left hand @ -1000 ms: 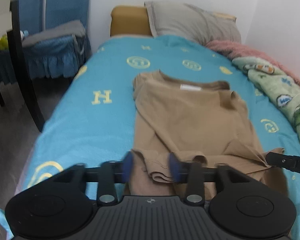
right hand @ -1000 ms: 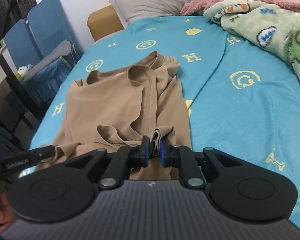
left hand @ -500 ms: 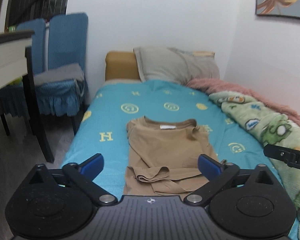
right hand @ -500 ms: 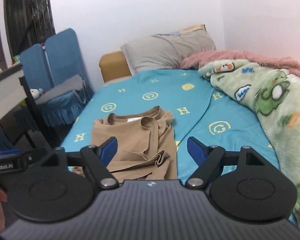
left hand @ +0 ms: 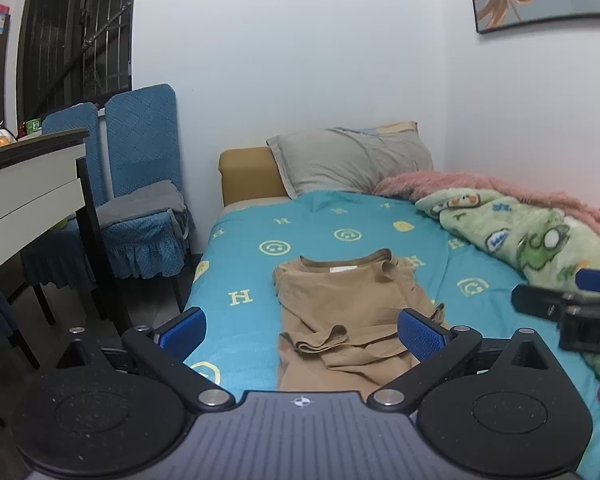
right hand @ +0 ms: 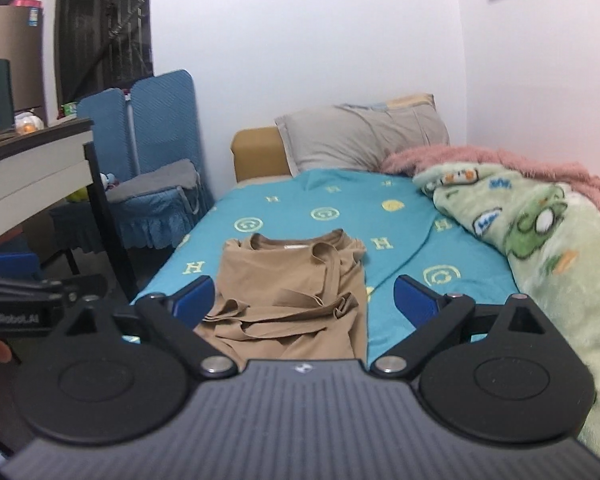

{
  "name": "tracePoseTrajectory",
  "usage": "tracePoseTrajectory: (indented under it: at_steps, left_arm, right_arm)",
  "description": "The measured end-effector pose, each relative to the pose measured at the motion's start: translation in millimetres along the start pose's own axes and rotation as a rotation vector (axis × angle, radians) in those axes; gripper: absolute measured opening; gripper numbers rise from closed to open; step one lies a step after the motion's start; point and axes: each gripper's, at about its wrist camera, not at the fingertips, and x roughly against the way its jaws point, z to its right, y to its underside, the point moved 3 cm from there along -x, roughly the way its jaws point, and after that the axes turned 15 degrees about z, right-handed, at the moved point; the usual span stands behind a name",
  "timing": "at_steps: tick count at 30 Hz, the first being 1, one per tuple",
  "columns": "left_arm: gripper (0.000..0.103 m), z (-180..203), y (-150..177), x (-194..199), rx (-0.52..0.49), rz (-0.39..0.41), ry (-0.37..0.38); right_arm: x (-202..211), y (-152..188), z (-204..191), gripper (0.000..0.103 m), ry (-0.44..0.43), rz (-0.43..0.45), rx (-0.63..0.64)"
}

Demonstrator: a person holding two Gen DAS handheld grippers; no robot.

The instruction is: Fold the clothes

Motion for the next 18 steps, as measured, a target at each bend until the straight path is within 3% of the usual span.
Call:
tracePoseTrajectory:
  at_steps: [5, 18]
  left_arm:
    - [0.103, 5, 8, 7, 0.007, 0.018, 0.0]
    - [0.103, -14, 48, -10, 0.06, -0.034, 0.002]
  right_arm:
    - [8, 4, -7, 0.098, 0.006, -0.004, 0.02]
    - [2, 14, -1, 0.098, 0.064, -0.002, -0.054]
